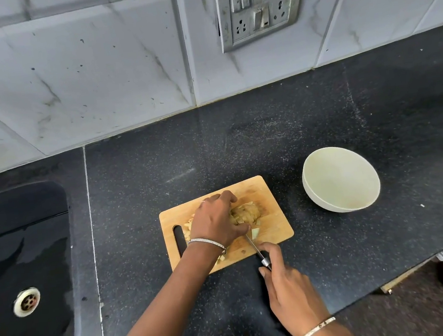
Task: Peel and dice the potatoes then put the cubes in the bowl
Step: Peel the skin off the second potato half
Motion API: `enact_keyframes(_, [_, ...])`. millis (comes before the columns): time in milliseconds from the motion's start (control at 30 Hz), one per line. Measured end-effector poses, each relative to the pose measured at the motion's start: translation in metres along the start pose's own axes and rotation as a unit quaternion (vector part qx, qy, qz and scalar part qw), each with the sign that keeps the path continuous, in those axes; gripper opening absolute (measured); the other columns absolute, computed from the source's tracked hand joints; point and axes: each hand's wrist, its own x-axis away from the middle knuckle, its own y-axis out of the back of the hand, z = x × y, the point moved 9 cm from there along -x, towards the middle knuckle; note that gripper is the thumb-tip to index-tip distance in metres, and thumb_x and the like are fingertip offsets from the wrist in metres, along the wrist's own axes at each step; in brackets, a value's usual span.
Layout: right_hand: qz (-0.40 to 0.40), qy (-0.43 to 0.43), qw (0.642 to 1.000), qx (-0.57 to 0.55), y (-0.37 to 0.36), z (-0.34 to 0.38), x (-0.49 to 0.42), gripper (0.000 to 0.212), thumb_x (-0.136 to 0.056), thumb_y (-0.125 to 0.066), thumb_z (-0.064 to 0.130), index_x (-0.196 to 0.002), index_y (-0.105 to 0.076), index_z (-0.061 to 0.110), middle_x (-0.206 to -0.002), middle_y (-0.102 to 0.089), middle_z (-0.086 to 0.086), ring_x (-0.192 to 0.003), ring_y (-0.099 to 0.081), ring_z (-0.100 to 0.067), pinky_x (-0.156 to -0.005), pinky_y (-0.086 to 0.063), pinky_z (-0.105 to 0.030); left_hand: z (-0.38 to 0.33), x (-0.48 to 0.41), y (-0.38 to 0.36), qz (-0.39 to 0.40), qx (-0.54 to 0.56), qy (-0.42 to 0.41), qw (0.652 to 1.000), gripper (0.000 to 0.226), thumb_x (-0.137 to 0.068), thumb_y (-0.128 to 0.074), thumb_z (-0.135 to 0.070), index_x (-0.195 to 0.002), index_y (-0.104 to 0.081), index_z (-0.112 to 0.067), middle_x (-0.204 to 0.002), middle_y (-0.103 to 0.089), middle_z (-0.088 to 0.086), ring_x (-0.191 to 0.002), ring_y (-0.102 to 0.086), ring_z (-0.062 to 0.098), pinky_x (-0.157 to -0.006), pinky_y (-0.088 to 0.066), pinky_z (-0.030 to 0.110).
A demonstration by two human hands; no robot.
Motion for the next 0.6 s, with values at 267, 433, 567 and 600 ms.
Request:
enact_keyframes(267, [0.042,-0.029,0.999,-0.020,0.000,-0.013,0.023,0.038,-0.103,-0.032,0.038,-0.134,-0.010,0.044,-0.065,-0.046,0.016,-0.065,-0.059,-0.014,-0.057,-0.041,-0.028,0.001,0.000,0.005,-0.003,-0.013,-0.001,1.000,0.059,-0.068,-0.077,-0.054,-0.113,-0.058,-0.022,-0.104,-0.065,-0.002,-0.092,-0.059,0.019,-0.077,-0.049,0.032])
enact_keyframes(433, [0.063,-0.103,0.993,-0.001,0.014,-0.030,0.053,0.040,-0.103,-0.032,0.043,-0.130,-0.003,0.050,-0.091,-0.057,0.016,-0.100,-0.065,-0.011,-0.078,-0.045,-0.020,0.001,0.000,0.008,-0.005,-0.001,-0.007,1.000,0.057,-0.068,-0.079,-0.055,-0.111,-0.060,-0.023,-0.102,-0.067,-0.004,-0.090,-0.061,0.017,-0.074,-0.049,0.029])
enact_keyframes(567, [0.079,-0.161,0.984,0.020,0.022,-0.049,0.065,0.050,-0.100,-0.035,0.046,-0.119,0.011,0.055,-0.086,-0.059,0.016,-0.105,-0.064,-0.012,-0.080,-0.043,-0.017,0.002,0.001,0.010,-0.007,0.011,-0.001,1.000,0.055,-0.066,-0.080,-0.056,-0.106,-0.063,-0.022,-0.098,-0.068,-0.005,-0.088,-0.061,0.015,-0.073,-0.050,0.028])
enact_keyframes(600, [0.078,-0.164,0.983,0.025,0.021,-0.053,0.066,0.054,-0.100,-0.036,0.047,-0.115,0.015,0.055,-0.073,-0.055,0.017,-0.102,-0.065,-0.012,-0.078,-0.044,-0.017,0.003,0.001,0.010,-0.008,0.009,0.000,1.000,0.054,-0.066,-0.079,-0.057,-0.104,-0.065,-0.022,-0.097,-0.068,-0.006,-0.087,-0.061,0.014,-0.072,-0.049,0.027])
